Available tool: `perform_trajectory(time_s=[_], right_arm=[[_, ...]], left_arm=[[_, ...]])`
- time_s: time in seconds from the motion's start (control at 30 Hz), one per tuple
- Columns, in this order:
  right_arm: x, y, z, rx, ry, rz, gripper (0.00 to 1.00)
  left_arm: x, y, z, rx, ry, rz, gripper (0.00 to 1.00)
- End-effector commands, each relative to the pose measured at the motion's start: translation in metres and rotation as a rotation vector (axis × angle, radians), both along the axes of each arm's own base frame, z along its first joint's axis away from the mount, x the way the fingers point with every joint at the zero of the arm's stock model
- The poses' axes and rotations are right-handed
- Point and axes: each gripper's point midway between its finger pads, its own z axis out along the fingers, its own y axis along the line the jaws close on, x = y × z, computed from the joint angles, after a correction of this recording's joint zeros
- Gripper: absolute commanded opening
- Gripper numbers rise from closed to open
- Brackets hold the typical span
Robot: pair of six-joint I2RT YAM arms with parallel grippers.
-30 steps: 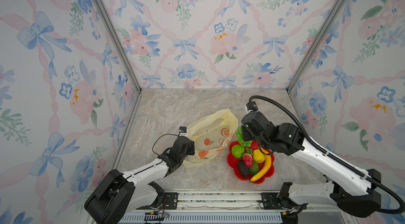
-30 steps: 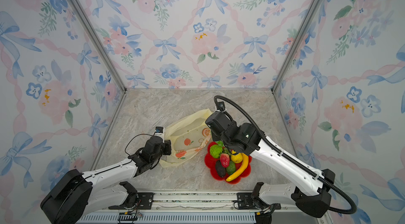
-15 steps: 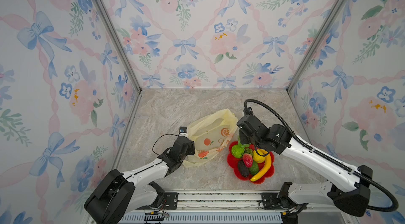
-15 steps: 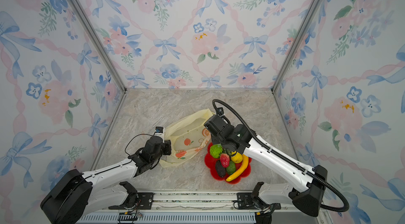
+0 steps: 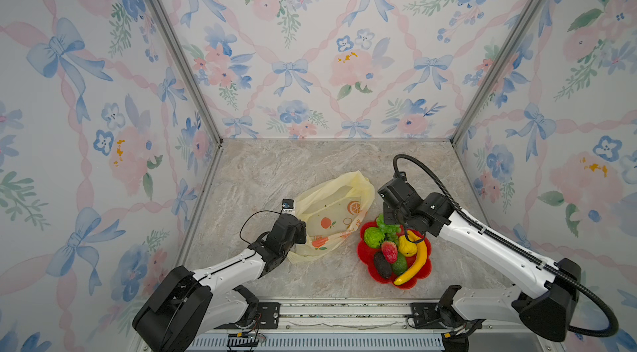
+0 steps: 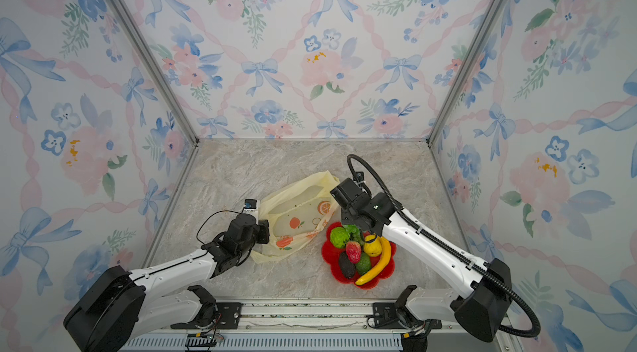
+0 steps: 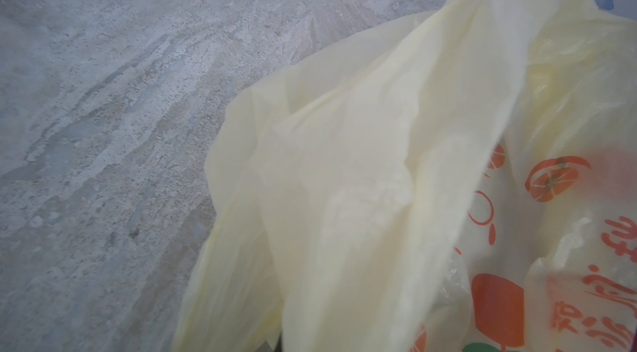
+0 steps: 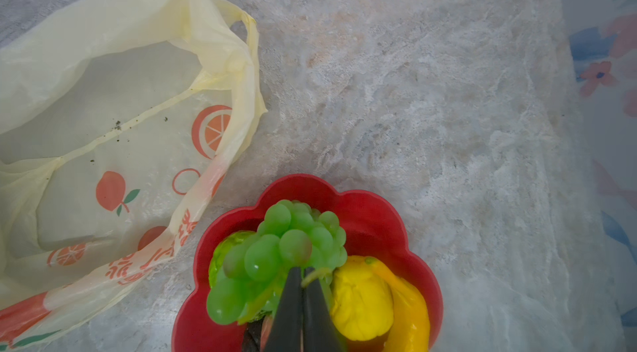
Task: Take fruits out of the plastic bag
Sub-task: Place the fruit on the plate.
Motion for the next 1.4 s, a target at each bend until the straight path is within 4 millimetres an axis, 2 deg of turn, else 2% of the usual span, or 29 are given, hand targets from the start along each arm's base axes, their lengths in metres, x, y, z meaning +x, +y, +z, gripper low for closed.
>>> perform_trajectory(time_s=[0.0,0.33,0.53,0.67,0.8,0.93,1.1,1.2,1.37], right_arm=[[-0.007,-0.014,-0.007,0.037,0.03,-0.048,0.0],[-0.013,-0.049,-0.03,0.023,0.096,-0.154,0.0],[-0.025,-0.07,-0.053,-0.032,0.168,-0.216,0.0],[-0.025,-0.077,-0.064,-0.048,0.193,-0.236,0.0],[-0.02,-0.076,-0.066,-0.052,0.197,-0.232,0.0],[-0.013,-0.06,-0.071,-0.018,0.218,-0.197,0.0],[-0.02,-0.052,-0.079,-0.062,0.262,-0.178,0.0],[-0.025,-0.05,-0.078,-0.084,0.261,-0.167,0.0],[-0.026,-0.051,-0.068,-0.106,0.235,-0.162,0.13]], left_arm=[[0.001,0.0,0.0,0.023,0.005,-0.005,0.03],[0.001,0.0,-0.004,0.03,0.015,-0.004,0.03],[0.001,0.0,-0.003,0.031,0.014,-0.004,0.03],[0.001,0.0,-0.005,0.03,0.018,-0.005,0.03],[0.001,-0.001,-0.006,0.032,0.022,-0.007,0.03],[0.001,0.0,-0.005,0.032,0.019,-0.005,0.03],[0.001,0.001,-0.005,0.037,0.016,0.0,0.03],[0.002,0.001,-0.005,0.037,0.017,0.0,0.03],[0.002,0.0,-0.007,0.037,0.024,-0.004,0.03]])
